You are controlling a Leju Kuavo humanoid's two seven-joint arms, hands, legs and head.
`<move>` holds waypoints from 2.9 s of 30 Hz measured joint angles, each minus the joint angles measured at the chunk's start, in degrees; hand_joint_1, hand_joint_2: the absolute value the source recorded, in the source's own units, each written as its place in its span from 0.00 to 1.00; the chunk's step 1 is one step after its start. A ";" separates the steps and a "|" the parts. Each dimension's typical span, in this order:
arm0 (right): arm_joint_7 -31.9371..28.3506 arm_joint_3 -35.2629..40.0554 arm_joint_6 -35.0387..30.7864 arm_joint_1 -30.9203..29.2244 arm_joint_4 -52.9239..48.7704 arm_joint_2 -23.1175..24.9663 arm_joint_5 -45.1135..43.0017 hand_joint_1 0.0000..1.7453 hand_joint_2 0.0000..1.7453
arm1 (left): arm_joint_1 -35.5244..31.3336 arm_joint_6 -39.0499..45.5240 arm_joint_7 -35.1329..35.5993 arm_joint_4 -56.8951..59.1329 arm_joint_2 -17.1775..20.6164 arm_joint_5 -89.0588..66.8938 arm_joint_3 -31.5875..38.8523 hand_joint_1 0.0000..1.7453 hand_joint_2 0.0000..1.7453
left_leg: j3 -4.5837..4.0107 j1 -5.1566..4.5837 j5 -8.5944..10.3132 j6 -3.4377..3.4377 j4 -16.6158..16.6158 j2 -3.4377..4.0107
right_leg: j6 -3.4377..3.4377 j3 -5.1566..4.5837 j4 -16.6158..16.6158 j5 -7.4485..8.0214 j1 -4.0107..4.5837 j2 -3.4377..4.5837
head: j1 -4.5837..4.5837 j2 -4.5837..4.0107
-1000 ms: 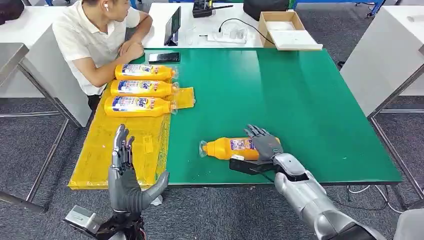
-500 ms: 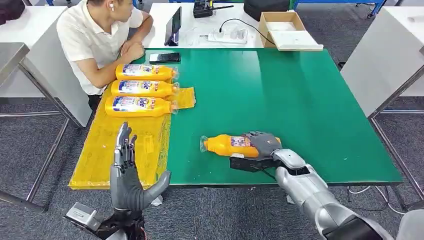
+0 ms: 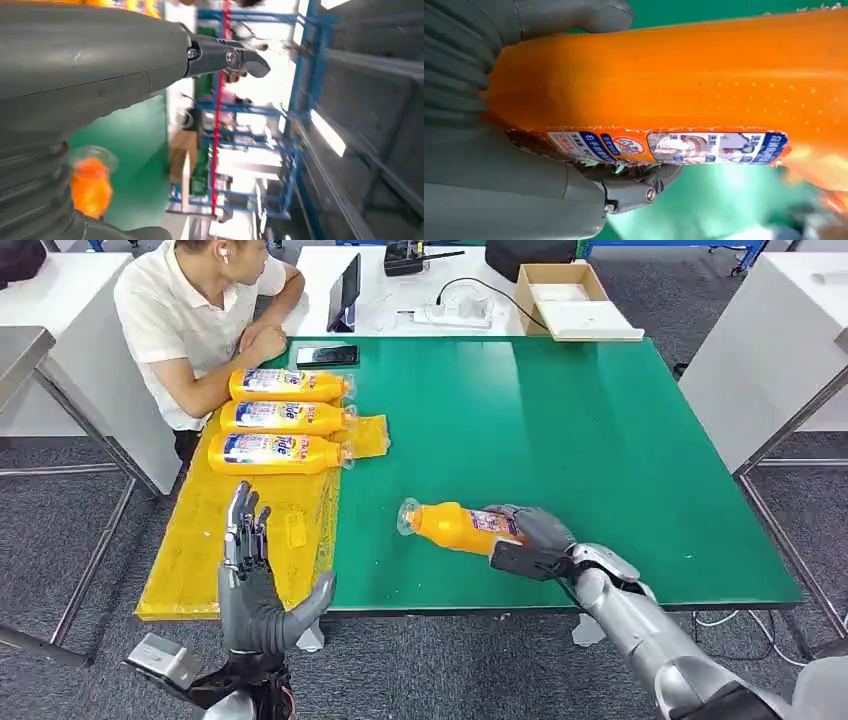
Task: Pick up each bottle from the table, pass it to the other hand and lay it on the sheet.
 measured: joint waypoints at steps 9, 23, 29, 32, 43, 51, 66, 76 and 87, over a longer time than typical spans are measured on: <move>-2.06 -6.74 -7.63 12.55 -21.00 3.65 -7.90 1.00 1.00 | 0.35 1.33 6.75 3.72 -1.03 11.09 0.94 0.00 1.00 | -0.78 0.06 0.15 -0.04 0.00 -0.16 | 0.00 -0.72 0.11 0.02 0.04 -0.05 | -0.02 0.00; -3.61 -7.44 -7.54 14.07 -32.10 7.02 -8.75 1.00 1.00 | -0.11 -6.26 8.66 8.72 1.14 9.61 -3.26 0.00 1.00 | -1.02 0.00 0.11 -0.02 0.00 -0.16 | 0.02 -0.96 0.08 0.01 -0.04 -0.04 | 0.00 0.02; -3.72 -5.29 -5.84 14.45 -31.55 8.59 -8.58 1.00 1.00 | -0.34 -6.37 7.13 8.70 1.16 5.99 -4.48 0.00 1.00 | -1.03 0.00 0.12 -0.02 0.00 -0.16 | 0.01 -0.97 0.09 0.00 -0.04 -0.04 | 0.00 0.02; -3.98 -3.88 -4.51 14.40 -30.79 9.25 -7.99 1.00 1.00 | -0.46 -6.63 6.70 8.70 1.16 5.16 -4.57 0.00 1.00 | -1.04 0.01 0.12 -0.02 0.00 -0.18 | 0.01 -0.97 0.09 0.00 -0.04 -0.05 | 0.02 0.02; -9.54 6.05 -3.06 14.99 -26.07 12.46 -5.50 1.00 1.00 | -1.72 -12.30 7.44 8.66 0.13 10.48 -4.55 0.00 1.00 | -1.06 0.01 0.12 -0.03 0.00 -0.17 | 0.01 -1.00 0.09 0.00 -0.03 -0.04 | 0.02 0.02; -9.90 8.06 -2.80 14.16 -24.71 13.53 -6.92 1.00 1.00 | -1.71 -18.24 9.91 8.72 0.46 15.82 -4.46 1.00 1.00 | -1.05 0.00 0.12 -0.02 0.00 -0.16 | 0.01 -0.99 0.09 0.00 -0.04 -0.04 | 0.00 0.02; -9.93 8.06 -5.80 15.05 -23.93 14.21 -7.35 0.00 0.00 | -2.95 -14.58 9.93 10.21 1.16 13.83 -3.91 1.00 1.00 | -1.06 0.01 0.12 -0.03 0.00 -0.18 | 0.01 -1.00 0.09 0.00 -0.04 -0.05 | 0.00 0.00; -10.87 8.13 -9.53 18.16 -27.16 13.20 -5.02 0.00 0.00 | -2.90 -7.88 8.47 10.21 0.98 9.53 -3.96 1.00 1.00 | -1.06 0.01 0.12 -0.03 0.00 -0.18 | 0.01 -1.00 0.08 0.00 -0.03 -0.05 | 0.02 0.02; -13.31 8.06 -15.44 21.62 -32.10 11.74 -1.69 0.00 0.00 | -3.16 0.09 9.23 11.04 0.57 13.71 1.59 1.00 1.00 | -1.04 0.01 0.11 -0.03 0.00 -0.11 | 0.00 -1.06 0.09 0.00 -0.02 -0.03 | -0.02 0.02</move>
